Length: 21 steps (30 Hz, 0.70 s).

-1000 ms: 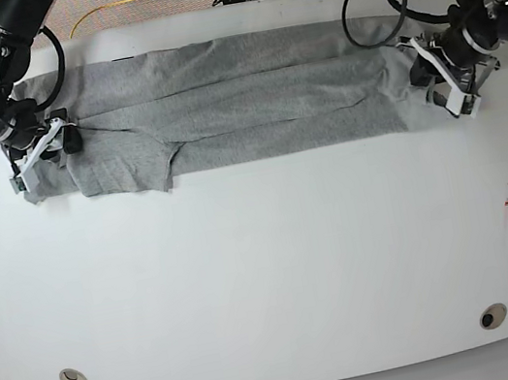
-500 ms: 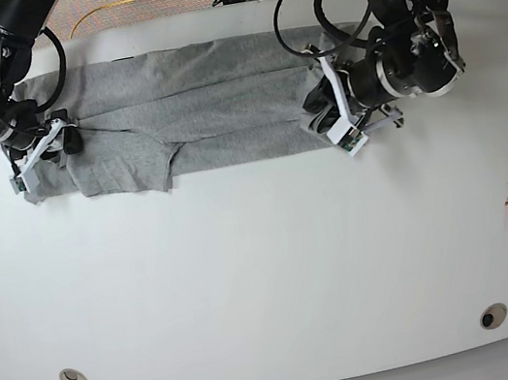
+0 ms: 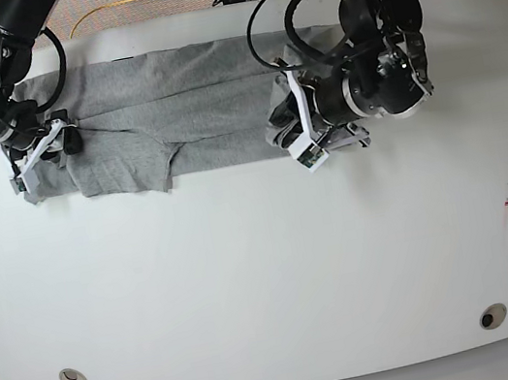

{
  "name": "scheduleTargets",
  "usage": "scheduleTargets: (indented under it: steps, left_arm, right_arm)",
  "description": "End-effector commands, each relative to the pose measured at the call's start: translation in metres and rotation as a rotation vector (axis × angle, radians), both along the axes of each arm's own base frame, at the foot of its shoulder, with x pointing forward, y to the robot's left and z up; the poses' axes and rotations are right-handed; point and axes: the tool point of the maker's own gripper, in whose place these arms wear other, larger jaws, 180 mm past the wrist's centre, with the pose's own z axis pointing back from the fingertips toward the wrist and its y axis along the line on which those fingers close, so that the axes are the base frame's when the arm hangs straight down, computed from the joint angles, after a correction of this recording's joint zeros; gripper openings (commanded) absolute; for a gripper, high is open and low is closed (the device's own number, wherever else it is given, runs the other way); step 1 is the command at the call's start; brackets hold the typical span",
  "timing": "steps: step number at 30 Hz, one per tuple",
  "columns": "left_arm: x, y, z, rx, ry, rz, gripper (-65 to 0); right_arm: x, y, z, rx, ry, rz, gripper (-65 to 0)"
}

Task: Fold the T-shirt properly
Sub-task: 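Fold the shirt end with the left gripper toward the right gripper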

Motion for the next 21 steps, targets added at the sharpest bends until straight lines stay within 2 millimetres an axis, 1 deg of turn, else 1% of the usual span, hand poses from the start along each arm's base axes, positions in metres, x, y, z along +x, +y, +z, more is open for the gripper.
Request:
scheduleTargets:
  steps: [1, 3, 5, 7, 11, 13, 14, 15, 18, 19, 21]
  left_arm:
    - [0.003, -0.015, 0.013, -0.041, -0.044, -0.034, -62.2]
    - [0.002, -0.020, 0.014, -0.041, -0.048, -0.052, -57.1]
    - [0.005, -0.024, 0.019, -0.044, -0.062, -0.064, -51.5]
    - [0.006, -0.036, 0.025, -0.072, -0.072, -0.076, -47.5]
    - [0.001, -0.066, 0.038, -0.127, -0.085, -0.125, -37.5]
    - [0.006, -0.078, 0.051, -0.127, -0.131, -0.180, -31.1]
    - [0.008, -0.081, 0.056, -0.125, -0.149, -0.195, -28.9]
    - [0.009, -0.086, 0.061, -0.130, -0.156, -0.203, -27.2]
    - [0.007, -0.092, 0.070, -0.150, -0.180, -0.230, -27.1]
    - [0.007, -0.091, 0.074, -0.153, -0.195, -0.226, -27.1]
    - [0.009, -0.085, 0.076, -0.145, -0.206, -0.201, -27.1]
  right_arm:
    - [-0.011, -0.007, -0.006, -0.034, 0.066, -0.002, -31.4]
    - [-0.011, -0.007, -0.006, -0.034, 0.066, 0.000, -31.4]
    - [-0.011, -0.007, -0.006, -0.034, 0.066, 0.000, -31.4]
    - [-0.011, -0.007, -0.006, -0.035, 0.065, 0.000, -31.4]
    - [-0.011, -0.007, -0.006, -0.035, 0.065, -0.001, -31.4]
    - [-0.011, -0.007, -0.006, -0.035, 0.065, -0.001, -31.4]
    - [-0.011, -0.007, -0.006, -0.035, 0.065, -0.001, -31.4]
    - [-0.011, -0.007, -0.006, -0.035, 0.065, 0.000, -31.4]
    - [-0.012, -0.007, -0.007, -0.035, 0.069, 0.001, -31.4]
    - [-0.013, -0.007, -0.007, -0.035, 0.071, -0.001, -31.4]
    - [-0.013, -0.007, -0.007, -0.035, 0.071, -0.001, -31.4]
